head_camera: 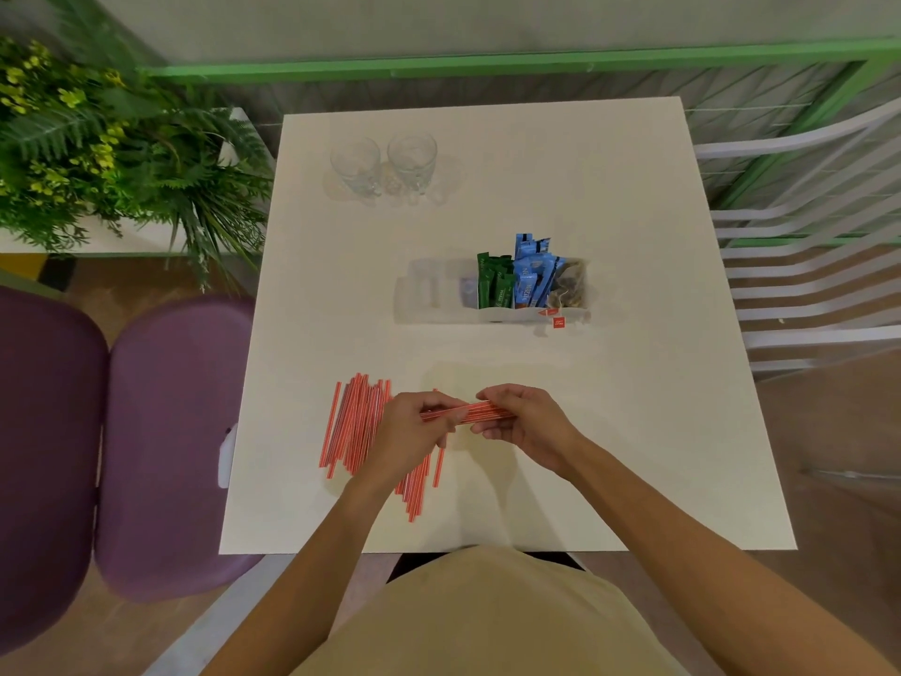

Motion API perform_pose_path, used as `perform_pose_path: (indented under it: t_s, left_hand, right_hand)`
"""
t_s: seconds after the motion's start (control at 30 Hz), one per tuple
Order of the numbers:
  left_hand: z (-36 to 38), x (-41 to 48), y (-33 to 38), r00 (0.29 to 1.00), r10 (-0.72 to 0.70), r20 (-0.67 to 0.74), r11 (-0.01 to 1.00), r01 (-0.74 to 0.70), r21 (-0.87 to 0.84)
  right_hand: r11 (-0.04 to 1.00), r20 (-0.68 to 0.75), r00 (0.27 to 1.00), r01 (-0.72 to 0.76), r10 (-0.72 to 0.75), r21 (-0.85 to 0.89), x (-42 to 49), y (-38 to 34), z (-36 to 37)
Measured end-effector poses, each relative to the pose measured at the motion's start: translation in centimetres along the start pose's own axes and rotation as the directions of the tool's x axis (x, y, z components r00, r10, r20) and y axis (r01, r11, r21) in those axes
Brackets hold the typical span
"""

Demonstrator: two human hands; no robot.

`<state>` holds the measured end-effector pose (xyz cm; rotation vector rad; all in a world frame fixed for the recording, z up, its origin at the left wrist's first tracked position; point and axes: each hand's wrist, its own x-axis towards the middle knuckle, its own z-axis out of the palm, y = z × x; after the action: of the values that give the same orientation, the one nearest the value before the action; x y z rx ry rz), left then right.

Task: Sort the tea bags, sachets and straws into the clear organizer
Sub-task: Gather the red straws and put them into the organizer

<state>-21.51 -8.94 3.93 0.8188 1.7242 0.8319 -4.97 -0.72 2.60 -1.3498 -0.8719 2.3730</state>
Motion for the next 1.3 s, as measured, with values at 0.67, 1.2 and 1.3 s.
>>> perform_pose_path:
  t_s: [0.67,1.2,1.3]
  left_hand:
    - [-0.6,0.1,1.3,0.999,0.048,0.0,0.999,-0.048,-0.004]
    - [-0.9,0.6,1.4,0.999,0.037,-0.019,0.998,-0.036,0.045]
    - [-1.0,0.7,1.4,0.998,0.052,0.024,0.998,-0.053,0.036]
  right_hand:
    - [0.974,-0.127,0.983,0.109,-0.136,-0.198,0.8,-0.6,0.8]
    - [0.938,-0.037,0.993,0.092,-0.111,-0.333,1.2,-1.1,1.3]
    - [0.938,0.01,0.991,0.13,-0.133,-0.32,1.4,-1.6,1.1]
